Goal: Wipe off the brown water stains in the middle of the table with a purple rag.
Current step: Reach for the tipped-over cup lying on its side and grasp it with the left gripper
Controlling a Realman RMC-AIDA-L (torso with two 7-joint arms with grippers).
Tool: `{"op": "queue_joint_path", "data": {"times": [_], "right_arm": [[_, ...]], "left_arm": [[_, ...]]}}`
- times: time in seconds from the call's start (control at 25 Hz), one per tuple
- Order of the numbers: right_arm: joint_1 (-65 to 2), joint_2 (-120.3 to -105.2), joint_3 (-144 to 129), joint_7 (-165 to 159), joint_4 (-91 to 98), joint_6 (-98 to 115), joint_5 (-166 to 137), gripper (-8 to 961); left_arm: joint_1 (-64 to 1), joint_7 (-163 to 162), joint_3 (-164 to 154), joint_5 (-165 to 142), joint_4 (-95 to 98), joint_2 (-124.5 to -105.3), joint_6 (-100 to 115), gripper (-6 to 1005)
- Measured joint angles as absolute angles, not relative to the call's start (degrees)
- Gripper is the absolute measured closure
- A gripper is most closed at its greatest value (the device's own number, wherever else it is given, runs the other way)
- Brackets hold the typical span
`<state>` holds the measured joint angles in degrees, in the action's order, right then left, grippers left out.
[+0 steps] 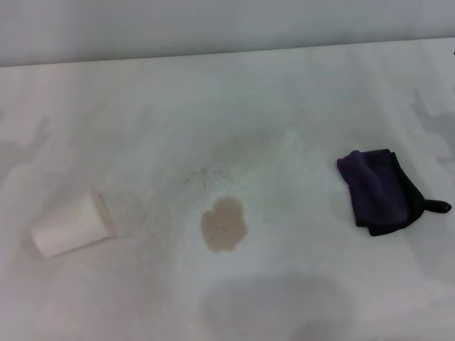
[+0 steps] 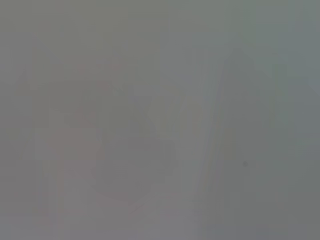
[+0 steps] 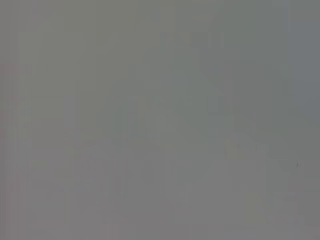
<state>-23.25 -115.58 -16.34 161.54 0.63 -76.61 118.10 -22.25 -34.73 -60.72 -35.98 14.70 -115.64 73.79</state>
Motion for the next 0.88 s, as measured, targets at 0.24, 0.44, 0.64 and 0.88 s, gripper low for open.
{"op": "queue_joint_path", "data": {"times": [0.24, 0.44, 0.64, 0.88], "right_arm": [[-23.8, -115.50, -16.6, 161.6, 0.7, -76.2, 118.0, 124], [-24.5, -115.43, -16.7, 161.6, 0.7, -75.6, 117.9, 124], [-25.2, -115.40, -16.8, 161.7, 0.8, -74.9, 117.8, 124], [-25.2, -115.48, -16.9, 161.8, 0.8, -75.0, 117.8, 124]], "left_arm": [[-20.1, -49.3, -60.6, -46.6, 23.1, -112.78, 68.8, 112], [-17.3, -65.1, -60.2, -61.6, 35.7, -111.25, 64.5, 112], [-16.1, -79.1, -60.1, -75.8, 45.5, -109.80, 64.3, 112], [-15.8, -95.1, -60.0, -99.4, 61.7, -108.83, 70.4, 112]]}}
